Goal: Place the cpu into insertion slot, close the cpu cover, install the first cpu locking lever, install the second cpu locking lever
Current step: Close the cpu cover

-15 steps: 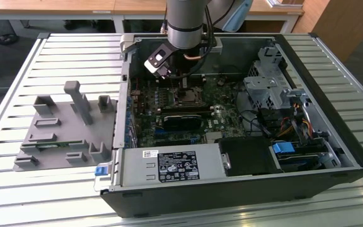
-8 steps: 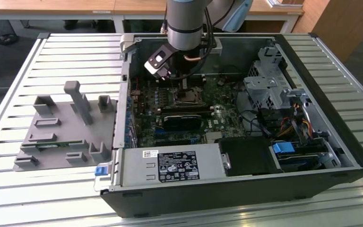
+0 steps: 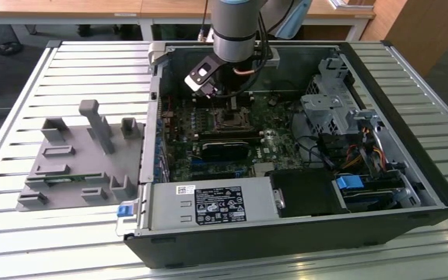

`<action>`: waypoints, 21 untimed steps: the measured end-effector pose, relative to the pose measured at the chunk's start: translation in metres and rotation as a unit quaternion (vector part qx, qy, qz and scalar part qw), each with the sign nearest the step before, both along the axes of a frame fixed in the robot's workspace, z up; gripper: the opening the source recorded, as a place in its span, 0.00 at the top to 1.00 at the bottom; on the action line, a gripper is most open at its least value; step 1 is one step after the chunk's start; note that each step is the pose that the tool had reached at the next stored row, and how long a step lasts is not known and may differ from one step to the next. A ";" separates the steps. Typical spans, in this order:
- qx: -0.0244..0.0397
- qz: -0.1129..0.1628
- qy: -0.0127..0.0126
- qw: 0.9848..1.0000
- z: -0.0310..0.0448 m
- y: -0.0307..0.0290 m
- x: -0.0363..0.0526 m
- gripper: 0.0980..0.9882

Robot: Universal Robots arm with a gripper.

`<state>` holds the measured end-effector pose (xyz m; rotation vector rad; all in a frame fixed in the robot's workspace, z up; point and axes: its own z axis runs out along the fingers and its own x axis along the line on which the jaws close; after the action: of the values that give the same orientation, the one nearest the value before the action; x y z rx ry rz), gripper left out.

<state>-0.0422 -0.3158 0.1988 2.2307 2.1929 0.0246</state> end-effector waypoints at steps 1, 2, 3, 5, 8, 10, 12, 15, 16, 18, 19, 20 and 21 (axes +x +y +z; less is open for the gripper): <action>0.001 0.000 -0.001 1.000 0.0011 0.0006 0.0003 0.99; 0.001 0.000 -0.001 1.000 0.0032 0.0009 0.0003 0.99; 0.001 0.000 0.000 1.000 0.0061 0.0011 0.0002 0.99; 0.001 0.000 0.000 1.000 0.0104 0.0012 0.0001 0.99; 0.000 0.000 0.000 1.000 0.0125 0.0013 0.0001 0.99; 0.001 0.000 0.000 1.000 0.0124 0.0013 0.0003 0.99; 0.000 0.000 0.000 1.000 0.0124 0.0013 0.0034 0.99; 0.000 0.000 0.001 1.000 0.0124 0.0012 0.0073 0.99; 0.000 0.000 0.001 1.000 0.0124 0.0012 0.0085 0.99; 0.000 0.000 0.001 1.000 0.0124 0.0012 0.0105 0.99; 0.000 0.001 0.001 1.000 0.0124 0.0012 0.0114 0.99; 0.000 0.001 0.001 1.000 0.0124 0.0012 0.0118 0.99; 0.000 0.001 0.001 1.000 0.0124 0.0012 0.0122 0.99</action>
<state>-0.0300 -0.3146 0.2113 2.2291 2.1966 0.0233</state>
